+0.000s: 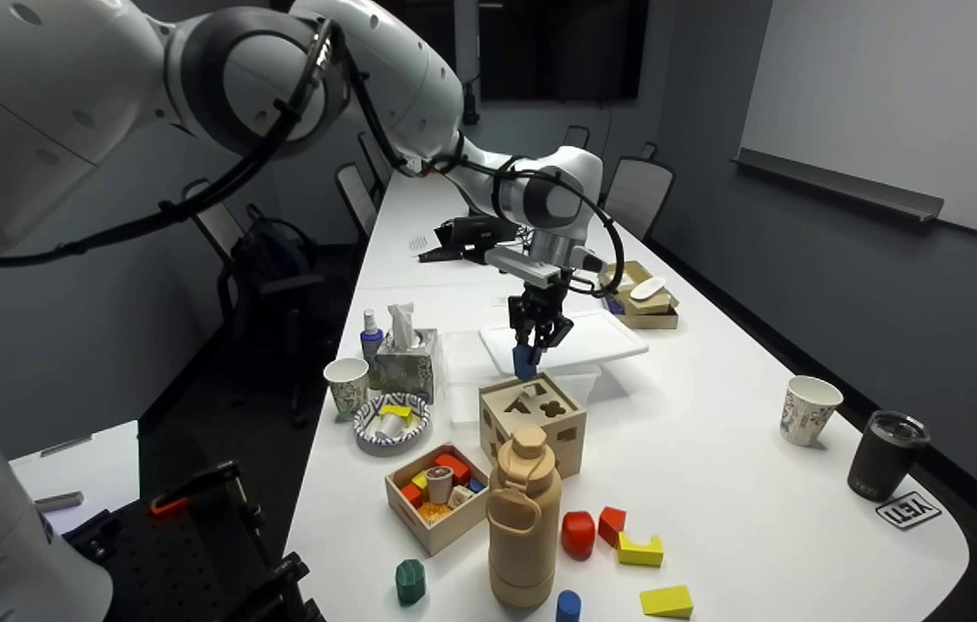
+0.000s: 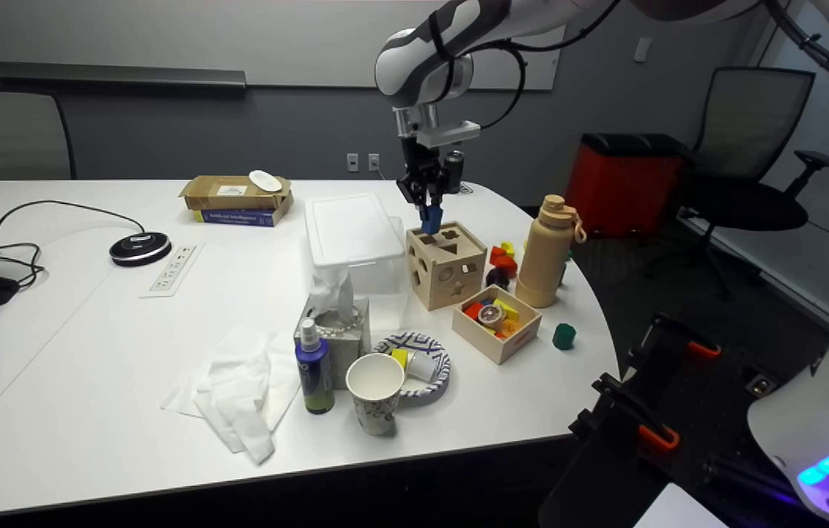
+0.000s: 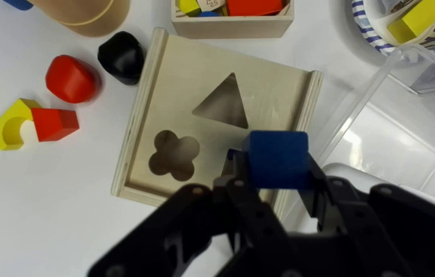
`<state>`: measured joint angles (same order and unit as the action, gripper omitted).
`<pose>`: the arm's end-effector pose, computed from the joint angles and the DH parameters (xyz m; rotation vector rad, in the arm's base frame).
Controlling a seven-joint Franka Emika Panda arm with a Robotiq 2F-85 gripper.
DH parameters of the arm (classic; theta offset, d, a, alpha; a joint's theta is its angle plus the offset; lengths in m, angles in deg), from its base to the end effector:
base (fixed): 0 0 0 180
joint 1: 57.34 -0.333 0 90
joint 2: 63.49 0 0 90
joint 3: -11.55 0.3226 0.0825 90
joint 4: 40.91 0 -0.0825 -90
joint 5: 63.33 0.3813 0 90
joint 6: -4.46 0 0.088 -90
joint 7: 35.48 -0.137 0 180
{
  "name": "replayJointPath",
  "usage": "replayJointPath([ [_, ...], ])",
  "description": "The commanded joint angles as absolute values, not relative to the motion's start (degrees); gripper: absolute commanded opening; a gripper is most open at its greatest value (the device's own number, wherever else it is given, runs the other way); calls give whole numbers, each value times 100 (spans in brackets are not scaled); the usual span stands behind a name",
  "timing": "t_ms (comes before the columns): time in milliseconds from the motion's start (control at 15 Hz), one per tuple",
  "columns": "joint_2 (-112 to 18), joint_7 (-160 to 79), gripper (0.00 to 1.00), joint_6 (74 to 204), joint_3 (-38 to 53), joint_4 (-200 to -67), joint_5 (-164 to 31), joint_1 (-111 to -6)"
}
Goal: Put the blue block into the shape sorting box
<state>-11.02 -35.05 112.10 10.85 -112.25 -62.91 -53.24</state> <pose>0.7129 -0.0573 0.1644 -3.0991 0.1180 0.4403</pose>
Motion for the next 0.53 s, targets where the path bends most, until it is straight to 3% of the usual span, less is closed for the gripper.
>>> replayJointPath([
  [0, -958, -3680, 9, 11014, 1046, -10981, -6214, -5356],
  [467, -800, -3796, 9, 11073, 976, -10892, -6214, -5314],
])
